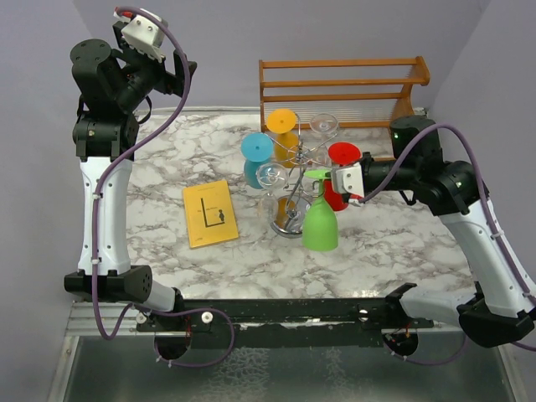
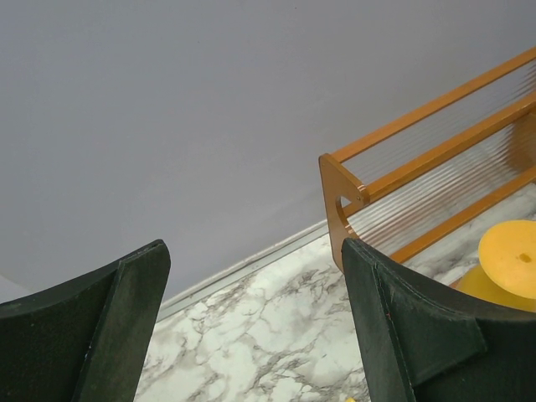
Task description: Place the wine glass upside down on the wine glass rack
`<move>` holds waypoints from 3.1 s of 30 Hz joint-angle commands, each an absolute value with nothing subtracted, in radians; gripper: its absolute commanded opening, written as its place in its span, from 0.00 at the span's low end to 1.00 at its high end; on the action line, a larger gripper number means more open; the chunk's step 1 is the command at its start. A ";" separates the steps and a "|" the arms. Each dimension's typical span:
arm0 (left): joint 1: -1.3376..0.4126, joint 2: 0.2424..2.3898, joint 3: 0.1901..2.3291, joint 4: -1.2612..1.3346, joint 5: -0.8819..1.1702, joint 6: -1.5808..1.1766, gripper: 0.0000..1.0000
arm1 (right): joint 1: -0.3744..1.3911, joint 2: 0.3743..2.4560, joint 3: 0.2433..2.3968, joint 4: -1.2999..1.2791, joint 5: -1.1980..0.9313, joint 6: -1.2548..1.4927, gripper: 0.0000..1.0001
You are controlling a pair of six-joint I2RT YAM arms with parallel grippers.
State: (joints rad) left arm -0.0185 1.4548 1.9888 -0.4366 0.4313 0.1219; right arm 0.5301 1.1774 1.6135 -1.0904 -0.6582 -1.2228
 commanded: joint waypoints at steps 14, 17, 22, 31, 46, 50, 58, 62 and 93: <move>-0.009 1.428 1.991 -0.436 0.477 0.148 0.87 | 0.535 1.132 1.544 -1.059 -0.623 -1.192 0.19; -0.009 1.428 1.992 -0.439 0.477 0.153 0.87 | 0.535 1.124 1.535 -1.062 -0.615 -1.193 0.22; -0.009 1.430 1.991 -0.446 0.481 0.161 0.87 | 0.530 1.110 1.517 -1.065 -0.590 -1.192 0.26; -0.008 1.422 1.969 -0.454 0.483 0.178 0.87 | 0.491 1.077 1.496 -1.083 -0.577 -1.183 0.41; -0.009 1.380 1.855 -0.456 0.442 0.181 0.87 | 0.248 0.993 1.562 -1.064 -0.626 -0.901 0.72; -0.009 1.353 1.784 -0.442 0.395 0.163 0.87 | 0.159 0.981 1.537 -0.941 -0.446 -0.738 0.76; -0.009 1.282 1.656 -0.382 0.215 0.113 0.96 | 0.008 0.995 1.385 -0.591 -0.161 -0.418 1.00; -0.009 1.250 1.593 -0.349 0.142 0.081 0.99 | -0.032 0.995 1.348 -0.492 -0.174 -0.247 1.00; -0.009 1.078 1.435 -0.388 0.115 0.092 0.99 | -0.092 0.882 1.302 -0.486 -0.199 -0.286 1.00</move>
State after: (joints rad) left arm -0.0143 1.1225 1.4456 -0.3847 0.0879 0.0628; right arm -0.0872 0.9062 1.3186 -0.4644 -0.1875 -0.2672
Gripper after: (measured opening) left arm 0.991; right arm 0.994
